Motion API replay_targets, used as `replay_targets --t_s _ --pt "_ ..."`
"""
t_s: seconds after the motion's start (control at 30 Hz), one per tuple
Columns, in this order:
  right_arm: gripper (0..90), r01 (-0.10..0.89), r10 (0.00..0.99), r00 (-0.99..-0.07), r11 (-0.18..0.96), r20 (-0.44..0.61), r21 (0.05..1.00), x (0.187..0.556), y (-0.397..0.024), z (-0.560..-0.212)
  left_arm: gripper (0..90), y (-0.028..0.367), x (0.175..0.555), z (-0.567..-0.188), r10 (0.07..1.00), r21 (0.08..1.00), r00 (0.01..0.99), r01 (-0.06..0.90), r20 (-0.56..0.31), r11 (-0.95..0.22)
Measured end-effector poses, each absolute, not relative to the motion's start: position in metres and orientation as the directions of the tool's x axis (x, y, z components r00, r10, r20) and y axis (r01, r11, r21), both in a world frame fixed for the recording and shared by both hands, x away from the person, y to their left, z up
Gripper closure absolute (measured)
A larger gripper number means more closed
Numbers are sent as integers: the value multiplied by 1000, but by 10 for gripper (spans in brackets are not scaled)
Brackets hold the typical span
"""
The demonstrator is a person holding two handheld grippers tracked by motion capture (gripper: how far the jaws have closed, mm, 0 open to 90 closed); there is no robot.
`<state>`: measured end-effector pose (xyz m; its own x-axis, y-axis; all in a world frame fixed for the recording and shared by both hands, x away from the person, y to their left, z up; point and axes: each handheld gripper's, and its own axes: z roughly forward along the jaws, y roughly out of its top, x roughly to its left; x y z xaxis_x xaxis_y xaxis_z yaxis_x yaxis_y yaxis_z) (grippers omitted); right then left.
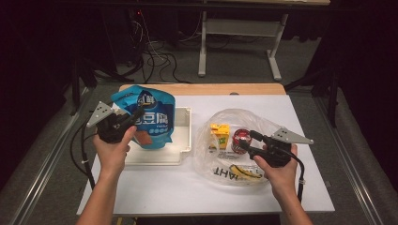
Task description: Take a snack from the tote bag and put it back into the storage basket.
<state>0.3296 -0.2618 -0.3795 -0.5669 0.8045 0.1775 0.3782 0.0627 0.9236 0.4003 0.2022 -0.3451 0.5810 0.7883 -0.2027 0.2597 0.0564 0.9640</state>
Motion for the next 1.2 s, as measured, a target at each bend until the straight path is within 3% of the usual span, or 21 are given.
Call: replay_targets --t_s 0.43,0.93,1.2 --pt "396 407 818 -540 47 198 912 326 -274 -392 893 240 416 -379 813 947 516 298 -268 122" --pt "404 434 825 -523 40 215 900 329 -276 -403 869 264 421 -400 835 943 462 278 -297 182" --pt "405 445 827 -517 40 220 895 329 -277 -407 653 260 419 -398 839 937 451 301 -304 177"
